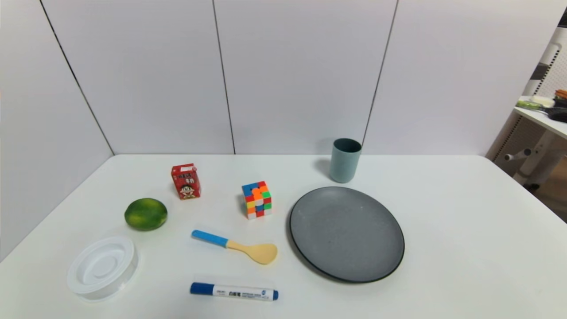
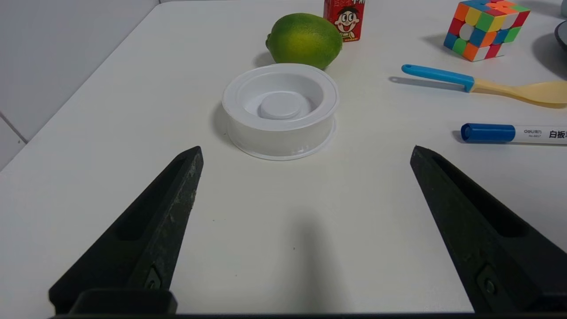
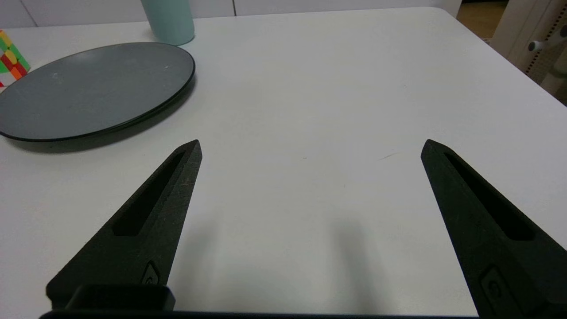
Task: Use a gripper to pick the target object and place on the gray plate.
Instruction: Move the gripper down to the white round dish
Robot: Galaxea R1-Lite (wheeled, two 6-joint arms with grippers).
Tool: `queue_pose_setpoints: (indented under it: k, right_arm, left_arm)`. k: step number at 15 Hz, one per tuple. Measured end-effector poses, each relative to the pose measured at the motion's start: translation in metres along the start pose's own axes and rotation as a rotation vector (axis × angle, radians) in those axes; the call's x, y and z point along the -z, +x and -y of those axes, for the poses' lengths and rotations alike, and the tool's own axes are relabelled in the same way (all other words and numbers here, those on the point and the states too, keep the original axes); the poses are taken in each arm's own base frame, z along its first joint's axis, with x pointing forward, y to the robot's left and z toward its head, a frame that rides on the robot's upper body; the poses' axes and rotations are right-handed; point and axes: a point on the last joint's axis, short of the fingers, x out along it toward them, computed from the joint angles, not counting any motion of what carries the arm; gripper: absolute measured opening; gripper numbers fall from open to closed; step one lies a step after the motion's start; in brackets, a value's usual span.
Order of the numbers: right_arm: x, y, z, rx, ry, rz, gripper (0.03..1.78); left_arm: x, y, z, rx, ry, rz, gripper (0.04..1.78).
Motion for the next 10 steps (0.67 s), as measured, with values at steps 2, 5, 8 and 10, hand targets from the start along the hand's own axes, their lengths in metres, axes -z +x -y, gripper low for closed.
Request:
queue_pose_setpoints:
  k: [2, 5, 8, 10]
  right_arm:
    - [0.0000, 0.0000, 0.0000, 0.000, 0.000, 0.000, 1.71]
    - [0.0001, 0.0000, 0.0000, 0.000, 0.000, 0.000, 1.71]
    - [0.0002, 0.0000, 0.0000, 0.000, 0.000, -0.001, 1.71]
    - [0.0001, 0.0000, 0.0000, 0.000, 0.000, 0.000, 1.71]
  left_arm:
    - [0.0000, 0.0000, 0.0000, -0.001, 0.000, 0.000, 1.69]
    - [0.0000, 0.0000, 0.0000, -0.001, 0.000, 0.000, 1.69]
    - [0.0000, 0.0000, 0.0000, -0.004, -0.006, 0.000, 1.69]
    - [0.0000, 0.0000, -0.0001, -0.007, -0.010, 0.000, 1.69]
